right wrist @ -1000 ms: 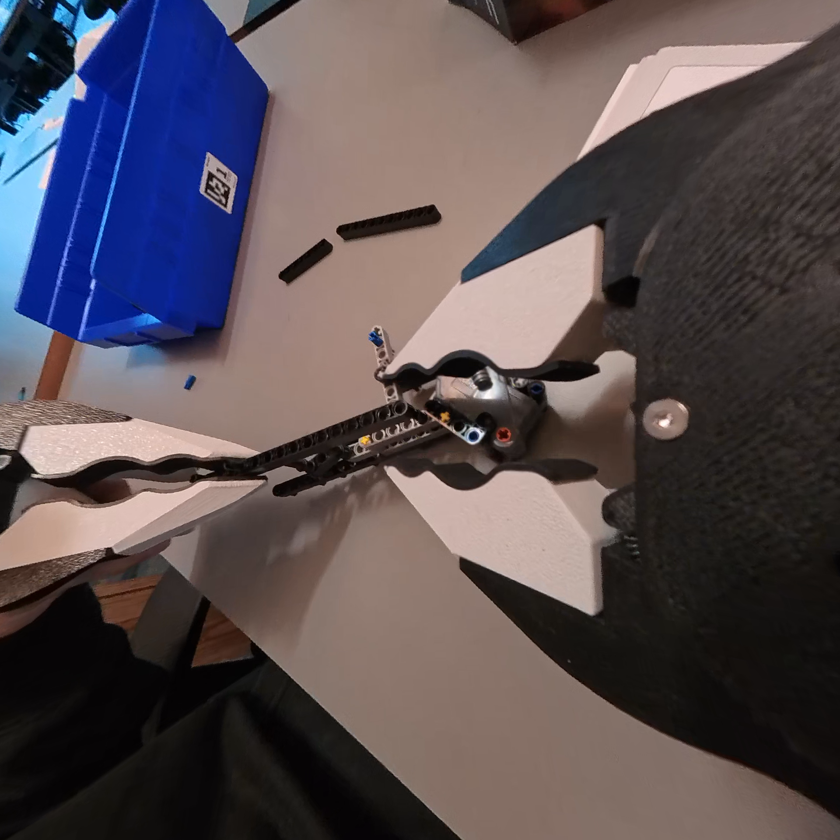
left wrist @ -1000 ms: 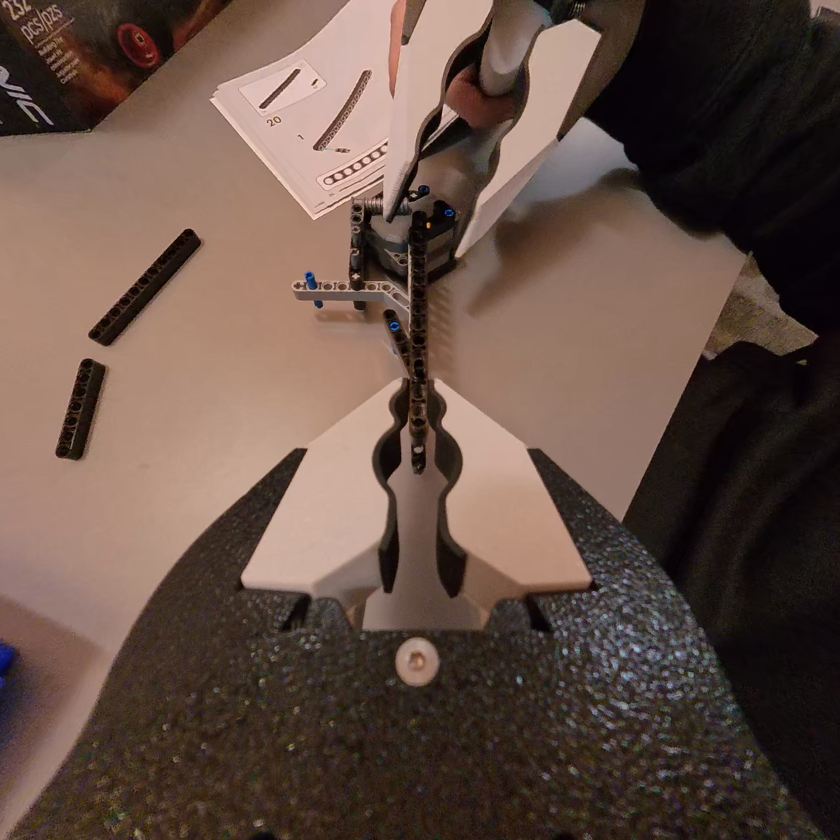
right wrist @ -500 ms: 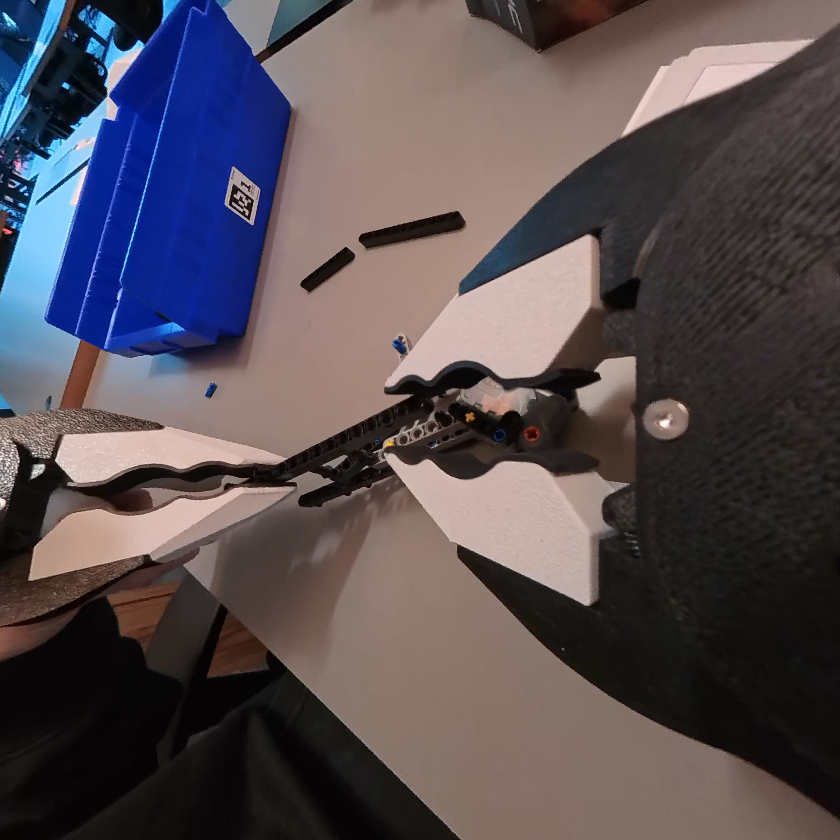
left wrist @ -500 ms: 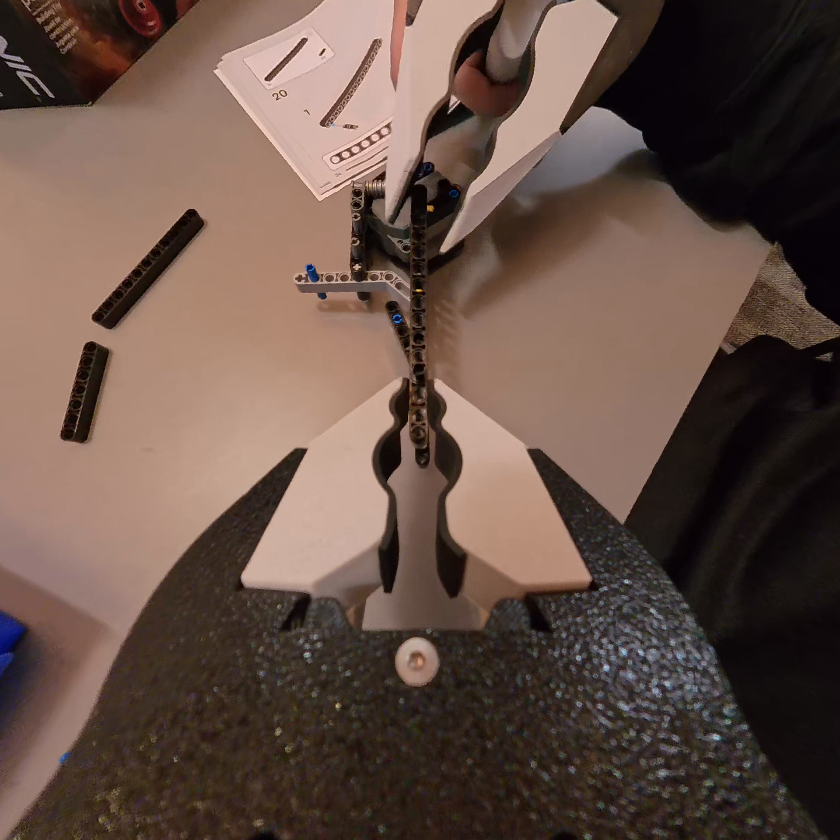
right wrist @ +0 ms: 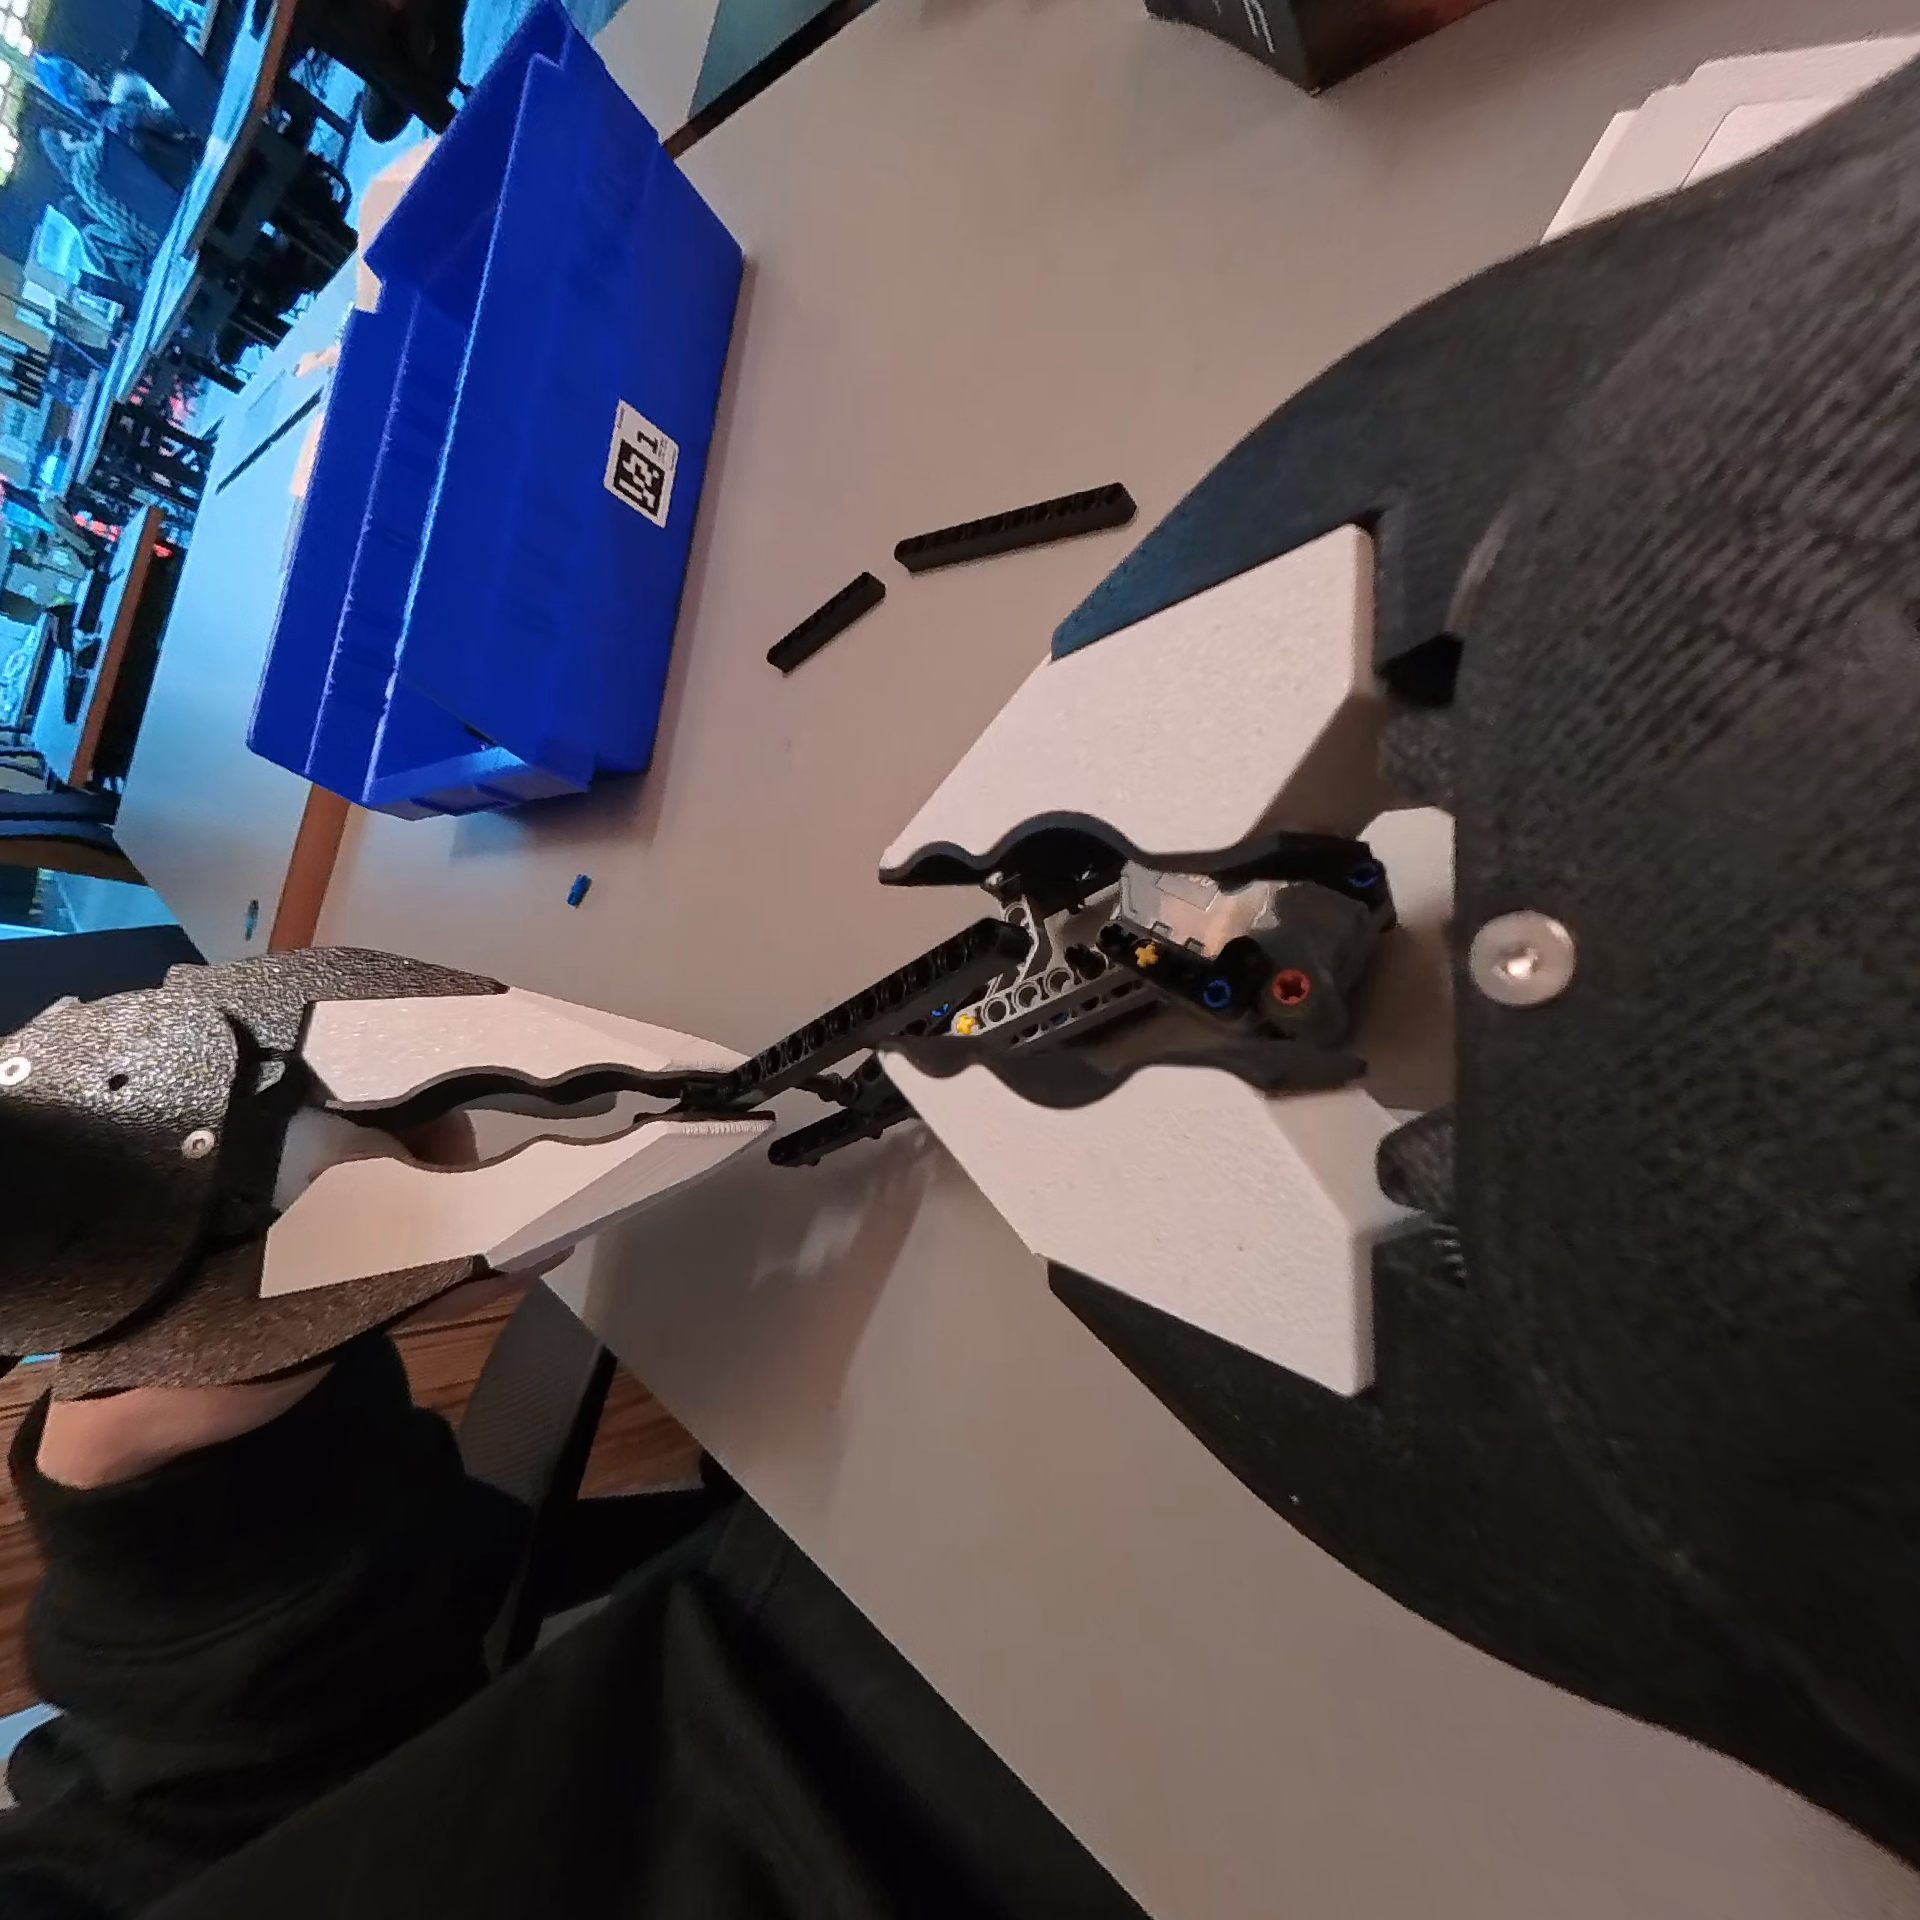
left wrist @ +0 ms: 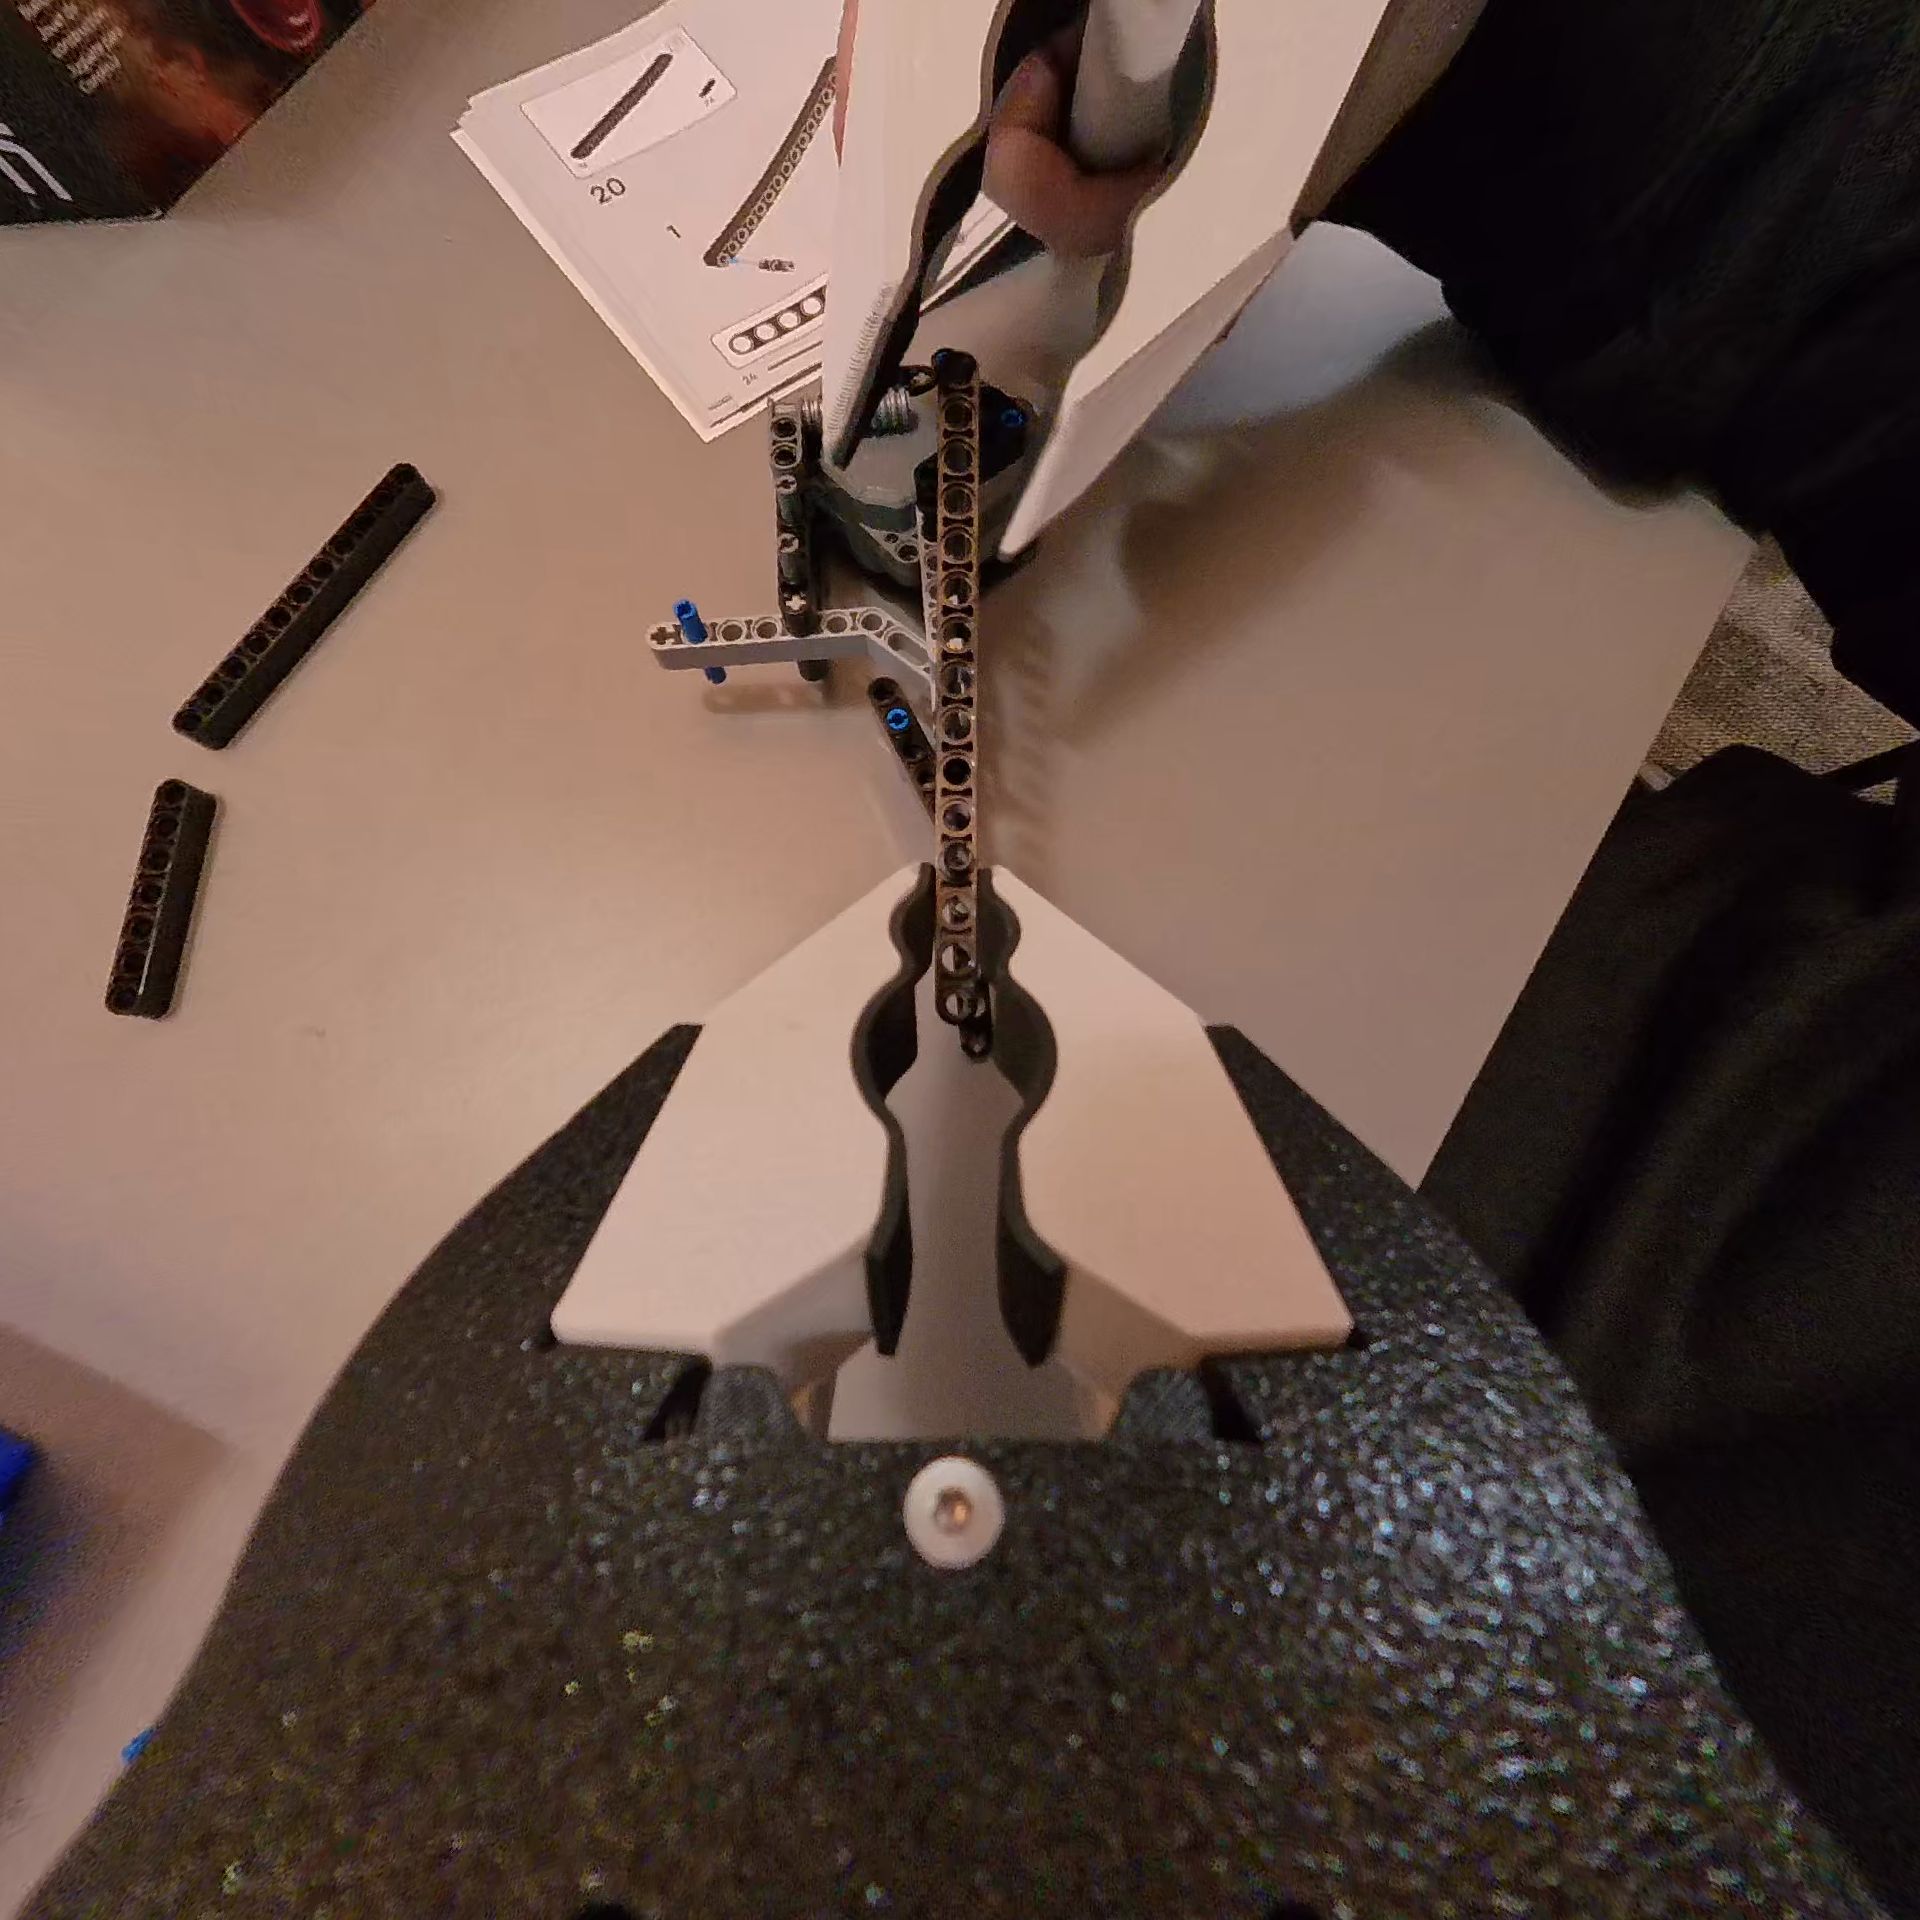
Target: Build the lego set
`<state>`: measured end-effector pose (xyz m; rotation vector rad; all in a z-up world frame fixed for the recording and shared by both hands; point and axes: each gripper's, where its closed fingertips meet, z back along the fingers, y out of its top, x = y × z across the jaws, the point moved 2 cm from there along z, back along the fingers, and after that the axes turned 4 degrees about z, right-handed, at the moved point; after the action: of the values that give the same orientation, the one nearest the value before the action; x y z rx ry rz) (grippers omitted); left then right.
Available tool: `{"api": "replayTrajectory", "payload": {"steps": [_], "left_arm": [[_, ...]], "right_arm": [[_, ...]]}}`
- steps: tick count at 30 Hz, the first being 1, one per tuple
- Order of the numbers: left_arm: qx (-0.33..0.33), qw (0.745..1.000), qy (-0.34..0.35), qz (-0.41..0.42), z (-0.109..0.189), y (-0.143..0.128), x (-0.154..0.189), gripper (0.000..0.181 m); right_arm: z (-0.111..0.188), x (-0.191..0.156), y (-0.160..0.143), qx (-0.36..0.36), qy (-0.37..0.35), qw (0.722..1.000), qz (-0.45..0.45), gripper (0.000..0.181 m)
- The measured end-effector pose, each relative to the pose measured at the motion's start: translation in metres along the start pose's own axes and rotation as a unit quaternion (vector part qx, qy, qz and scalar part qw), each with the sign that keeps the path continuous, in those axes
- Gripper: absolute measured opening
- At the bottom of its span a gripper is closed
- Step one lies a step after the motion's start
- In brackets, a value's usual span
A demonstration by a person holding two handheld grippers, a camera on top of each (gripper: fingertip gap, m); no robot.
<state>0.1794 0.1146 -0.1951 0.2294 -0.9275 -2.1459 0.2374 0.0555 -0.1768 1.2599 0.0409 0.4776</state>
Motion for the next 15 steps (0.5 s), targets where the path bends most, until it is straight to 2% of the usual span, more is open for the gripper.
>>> {"api": "replayTrajectory", "payload": {"steps": [6,15], "left_arm": [[-0.003,1.000,-0.001,-0.001,0.000,0.000,0.001,0.005],[-0.009,1.000,0.011,-0.014,0.002,-0.001,-0.001,0.005]], "right_arm": [[-0.007,-0.006,0.005,0.010,0.021,1.000,0.003,0.021],[-0.015,-0.012,-0.005,-0.013,0.048,0.999,-0.002,0.009]]}}
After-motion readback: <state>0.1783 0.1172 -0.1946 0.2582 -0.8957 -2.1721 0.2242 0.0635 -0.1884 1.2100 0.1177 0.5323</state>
